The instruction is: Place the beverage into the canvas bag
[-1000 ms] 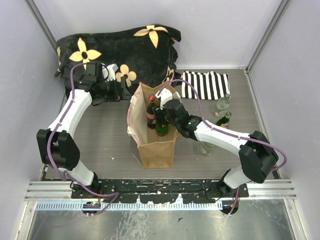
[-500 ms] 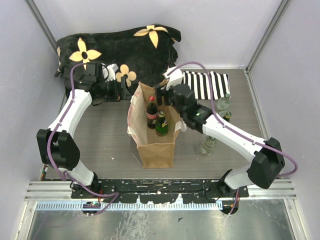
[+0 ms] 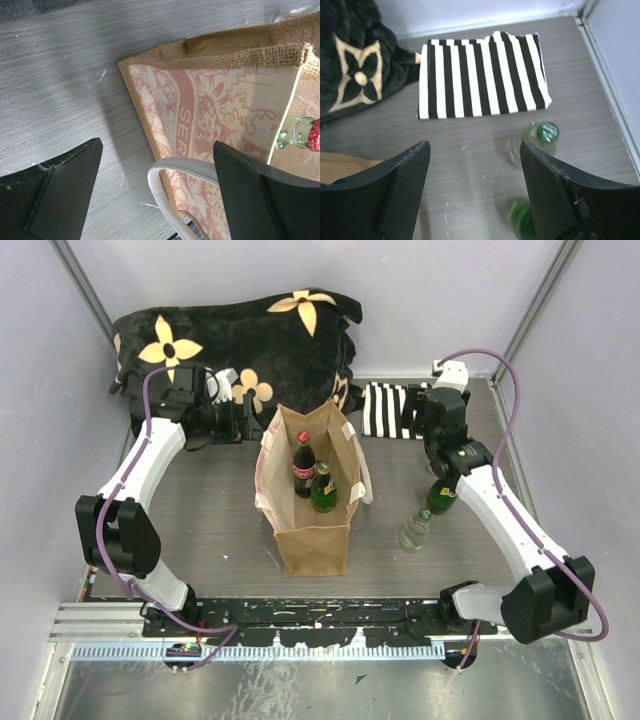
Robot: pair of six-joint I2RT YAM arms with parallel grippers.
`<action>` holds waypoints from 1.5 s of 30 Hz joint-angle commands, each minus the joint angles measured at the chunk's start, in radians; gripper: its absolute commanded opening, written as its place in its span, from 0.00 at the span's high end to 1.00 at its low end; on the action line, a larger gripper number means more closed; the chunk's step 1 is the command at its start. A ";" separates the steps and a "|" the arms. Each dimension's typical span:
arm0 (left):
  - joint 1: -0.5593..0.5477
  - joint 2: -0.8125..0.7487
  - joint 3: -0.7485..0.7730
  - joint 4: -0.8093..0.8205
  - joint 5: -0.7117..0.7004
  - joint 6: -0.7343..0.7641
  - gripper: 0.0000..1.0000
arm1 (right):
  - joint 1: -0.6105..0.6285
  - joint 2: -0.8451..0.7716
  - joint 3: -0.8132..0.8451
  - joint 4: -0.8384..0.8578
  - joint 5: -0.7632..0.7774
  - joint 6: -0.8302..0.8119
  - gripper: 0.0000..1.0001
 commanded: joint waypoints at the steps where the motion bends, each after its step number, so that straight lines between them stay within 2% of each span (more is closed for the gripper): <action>1: -0.006 -0.005 0.004 0.023 0.022 -0.005 0.01 | -0.003 -0.117 -0.034 -0.109 0.056 0.069 0.23; 6: -0.007 -0.004 0.002 0.024 0.023 -0.005 0.01 | -0.006 -0.191 -0.079 -0.273 0.134 0.167 0.24; 13: -0.022 0.007 0.010 0.023 0.027 -0.006 0.00 | -0.070 -0.221 -0.153 -0.342 0.151 0.232 0.23; 23: -0.028 -0.003 0.003 0.025 0.024 0.000 0.00 | -0.177 -0.215 -0.281 -0.247 0.086 0.235 0.24; 29: -0.028 -0.014 -0.009 0.024 0.022 0.001 0.00 | -0.183 -0.224 -0.366 -0.133 0.089 0.232 0.30; 32: -0.028 -0.018 -0.014 0.024 0.021 0.003 0.00 | -0.184 -0.241 -0.405 -0.082 0.095 0.220 0.42; 38: -0.028 -0.019 -0.020 0.024 0.021 0.002 0.00 | -0.183 -0.290 -0.435 -0.046 0.107 0.204 0.92; 39: -0.028 -0.020 -0.021 0.023 0.022 0.002 0.00 | -0.184 -0.297 -0.433 -0.046 0.108 0.203 0.98; 45: -0.029 -0.018 -0.023 0.024 0.024 0.000 0.00 | -0.183 -0.317 -0.349 -0.080 0.092 0.196 0.99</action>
